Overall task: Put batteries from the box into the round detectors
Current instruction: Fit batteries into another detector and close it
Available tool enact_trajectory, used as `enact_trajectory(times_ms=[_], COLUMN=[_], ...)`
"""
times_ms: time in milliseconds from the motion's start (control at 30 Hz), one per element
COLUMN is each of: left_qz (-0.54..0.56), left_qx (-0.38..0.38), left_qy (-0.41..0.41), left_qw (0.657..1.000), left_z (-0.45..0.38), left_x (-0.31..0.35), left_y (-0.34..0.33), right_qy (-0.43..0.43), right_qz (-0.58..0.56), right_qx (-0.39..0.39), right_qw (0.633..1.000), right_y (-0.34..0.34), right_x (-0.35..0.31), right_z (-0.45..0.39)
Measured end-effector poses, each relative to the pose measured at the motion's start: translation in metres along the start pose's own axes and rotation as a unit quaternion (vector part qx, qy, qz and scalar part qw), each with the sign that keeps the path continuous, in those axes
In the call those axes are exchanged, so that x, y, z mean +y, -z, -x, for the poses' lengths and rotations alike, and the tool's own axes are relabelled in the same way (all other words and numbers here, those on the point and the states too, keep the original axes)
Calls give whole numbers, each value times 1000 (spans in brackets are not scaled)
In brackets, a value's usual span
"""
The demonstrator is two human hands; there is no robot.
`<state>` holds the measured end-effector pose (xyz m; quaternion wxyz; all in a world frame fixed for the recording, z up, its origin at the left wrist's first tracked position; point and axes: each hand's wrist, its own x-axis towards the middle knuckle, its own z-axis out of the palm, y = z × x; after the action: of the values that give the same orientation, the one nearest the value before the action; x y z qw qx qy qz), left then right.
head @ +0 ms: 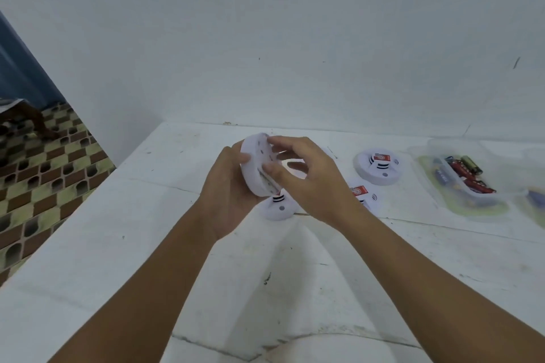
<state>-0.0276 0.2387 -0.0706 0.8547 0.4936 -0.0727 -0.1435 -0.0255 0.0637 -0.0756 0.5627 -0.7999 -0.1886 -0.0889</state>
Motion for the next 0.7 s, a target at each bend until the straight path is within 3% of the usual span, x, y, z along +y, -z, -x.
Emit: enact_trajectory(times_ms=[133,300,700], left_qz=[67,121,115], left_qx=[7,27,83], left_qy=[48,95,147], left_qw=[997,988,979], left_z=[10,6,-8], left_x=[-25,-58,-100], left_y=[-31,-67,-121], right_qy=[53,46,49], right_qz=[49,65,126], right_qx=[18,12,17], right_qw=[997,997,991], right_y=[20,55,114], right_x=[10,22,42], right_z=[30,58,94])
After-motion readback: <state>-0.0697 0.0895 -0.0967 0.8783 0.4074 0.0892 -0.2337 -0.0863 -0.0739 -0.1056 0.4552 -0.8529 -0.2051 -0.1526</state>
